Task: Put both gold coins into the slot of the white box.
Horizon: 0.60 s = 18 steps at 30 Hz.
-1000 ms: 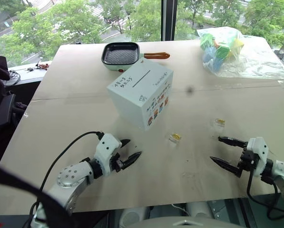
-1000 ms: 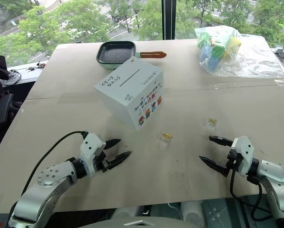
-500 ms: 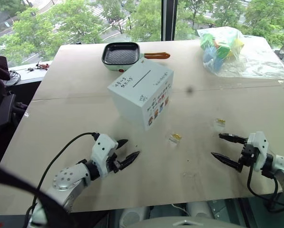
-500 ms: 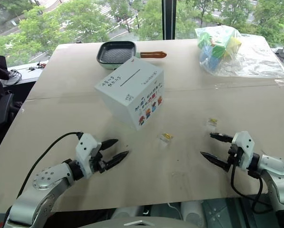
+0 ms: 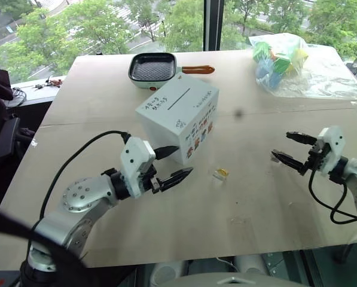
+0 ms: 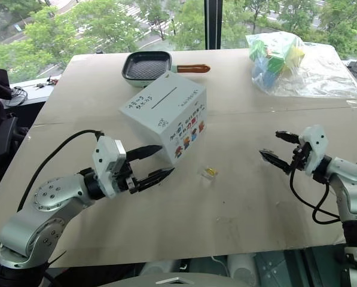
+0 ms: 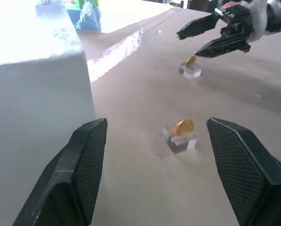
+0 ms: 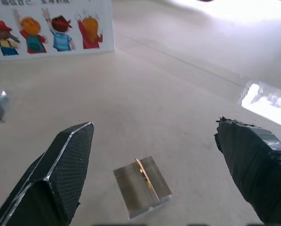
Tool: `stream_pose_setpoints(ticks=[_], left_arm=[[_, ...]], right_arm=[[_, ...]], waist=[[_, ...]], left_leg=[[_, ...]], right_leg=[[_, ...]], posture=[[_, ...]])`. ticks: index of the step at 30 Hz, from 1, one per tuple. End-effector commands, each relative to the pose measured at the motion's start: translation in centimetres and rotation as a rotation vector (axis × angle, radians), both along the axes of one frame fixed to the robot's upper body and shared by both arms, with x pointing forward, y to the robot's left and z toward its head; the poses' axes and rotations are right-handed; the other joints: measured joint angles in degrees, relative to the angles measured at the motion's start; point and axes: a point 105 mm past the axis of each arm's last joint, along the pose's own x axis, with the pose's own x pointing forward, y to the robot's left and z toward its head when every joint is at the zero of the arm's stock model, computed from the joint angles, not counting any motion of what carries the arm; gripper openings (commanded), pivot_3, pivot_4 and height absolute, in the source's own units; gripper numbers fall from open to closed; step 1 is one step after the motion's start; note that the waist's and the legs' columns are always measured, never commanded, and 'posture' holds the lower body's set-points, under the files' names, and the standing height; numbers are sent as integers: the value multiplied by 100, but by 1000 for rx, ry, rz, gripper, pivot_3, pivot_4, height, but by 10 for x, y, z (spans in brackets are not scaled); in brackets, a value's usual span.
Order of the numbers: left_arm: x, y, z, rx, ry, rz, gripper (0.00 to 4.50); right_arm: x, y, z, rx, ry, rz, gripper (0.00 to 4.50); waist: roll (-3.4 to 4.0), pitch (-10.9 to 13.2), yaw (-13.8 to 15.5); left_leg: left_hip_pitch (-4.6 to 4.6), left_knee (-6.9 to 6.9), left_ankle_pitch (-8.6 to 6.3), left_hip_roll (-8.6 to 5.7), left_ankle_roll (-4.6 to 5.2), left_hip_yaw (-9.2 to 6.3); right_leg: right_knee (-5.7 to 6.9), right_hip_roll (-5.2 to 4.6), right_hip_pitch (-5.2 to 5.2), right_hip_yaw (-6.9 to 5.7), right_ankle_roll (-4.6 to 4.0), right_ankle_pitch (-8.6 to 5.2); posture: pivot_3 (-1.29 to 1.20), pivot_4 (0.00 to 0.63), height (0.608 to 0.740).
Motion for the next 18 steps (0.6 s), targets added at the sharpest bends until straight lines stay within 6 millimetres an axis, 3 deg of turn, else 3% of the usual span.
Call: stream_pose_setpoints(ticks=[1,16,18], left_arm=[[-9,-9,8,28,-23,-51,3405],[-19,-17,6,46,4,-94,3405],[-19,-17,5,48,4,-93,3432]], right_arm=[[-1,3,5,10,8,47,4500],[-9,1,0,28,51,56,4500],[-9,1,-1,24,57,58,3978]], waist=[[0,0,-3],[1,0,-4],[1,0,-3]], left_leg=[[-1,-1,0,0,0,1],[1,-2,-1,1,1,4],[1,-1,-1,1,1,5]], right_leg=[[-2,0,-1,1,1,-1],[0,0,-1,5,2,-2],[0,0,-1,6,2,-2]], posture=[[0,150,721],[0,150,721],[0,150,721]])
